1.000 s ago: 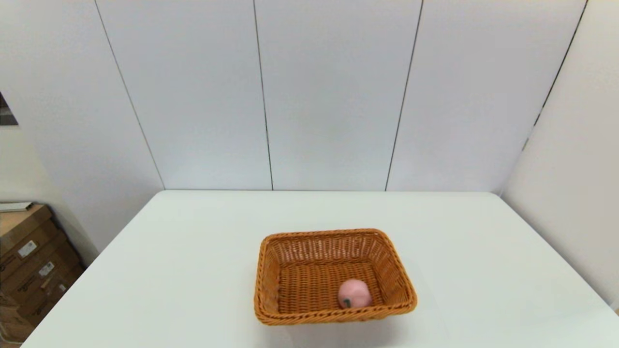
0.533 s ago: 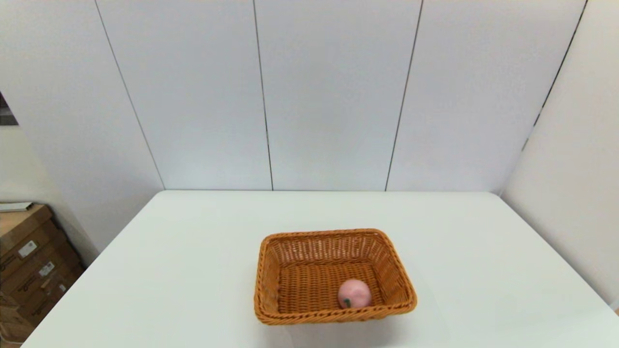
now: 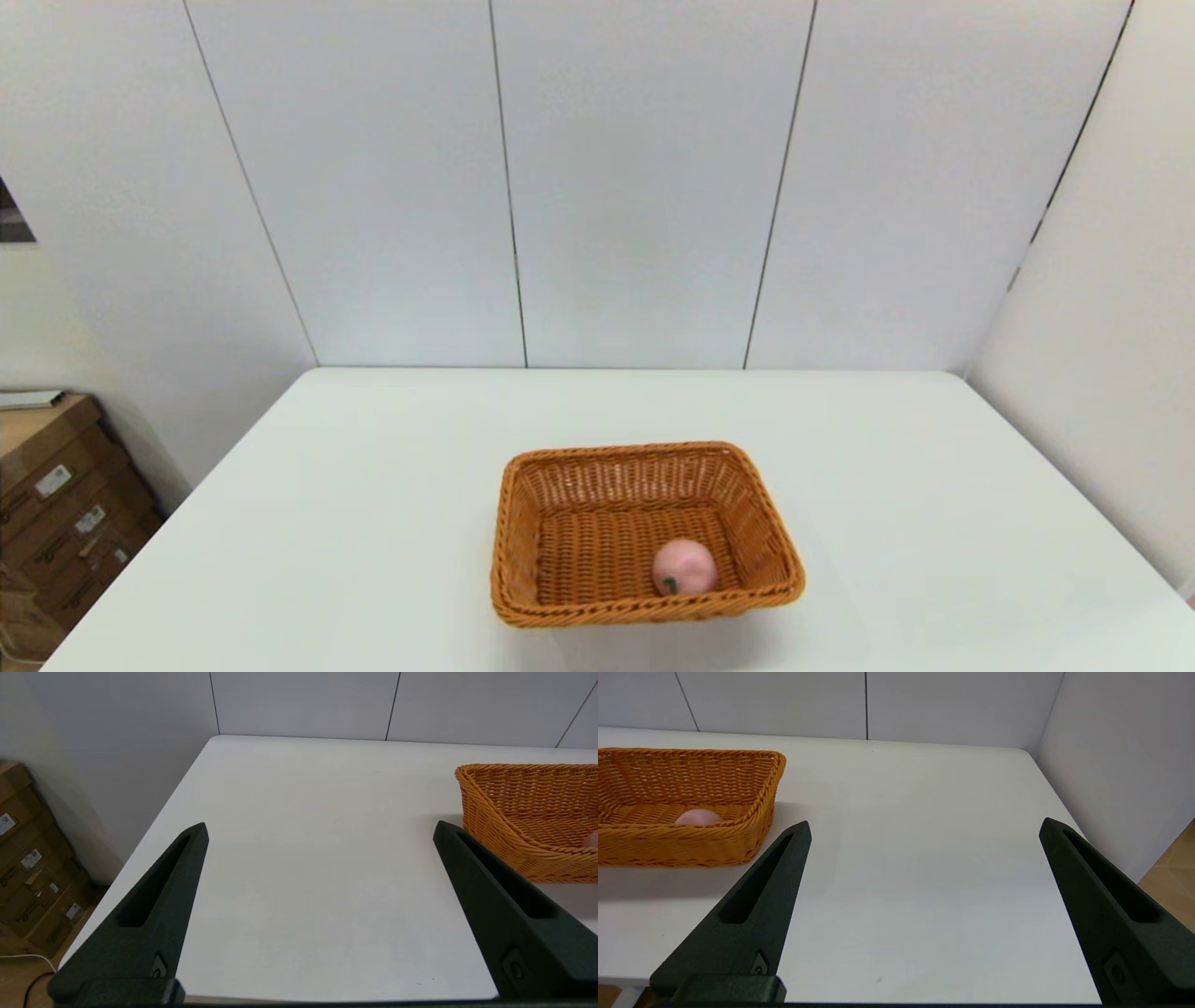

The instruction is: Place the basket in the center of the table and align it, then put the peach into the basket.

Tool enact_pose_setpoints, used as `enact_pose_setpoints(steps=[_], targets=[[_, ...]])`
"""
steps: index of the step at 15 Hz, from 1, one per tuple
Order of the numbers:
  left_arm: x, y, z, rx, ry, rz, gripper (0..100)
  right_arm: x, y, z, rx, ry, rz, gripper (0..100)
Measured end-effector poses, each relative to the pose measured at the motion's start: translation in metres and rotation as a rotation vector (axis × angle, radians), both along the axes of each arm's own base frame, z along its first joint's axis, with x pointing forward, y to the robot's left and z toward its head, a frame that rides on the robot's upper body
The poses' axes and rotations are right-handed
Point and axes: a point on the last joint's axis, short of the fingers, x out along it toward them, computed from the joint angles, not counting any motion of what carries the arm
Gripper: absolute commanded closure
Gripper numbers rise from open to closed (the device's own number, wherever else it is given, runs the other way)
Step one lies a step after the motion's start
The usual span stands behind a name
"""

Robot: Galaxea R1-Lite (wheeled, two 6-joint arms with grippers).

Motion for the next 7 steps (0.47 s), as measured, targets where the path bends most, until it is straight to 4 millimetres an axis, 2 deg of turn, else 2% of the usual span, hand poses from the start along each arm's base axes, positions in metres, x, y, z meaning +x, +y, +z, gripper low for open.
enact_pose_setpoints(steps=[7], targets=[[0.0000, 0.0000, 0.0000, -0.003, 0.000, 0.001, 0, 0.0000, -0.0001, -0.0002, 0.048, -0.002, -0.007, 0]])
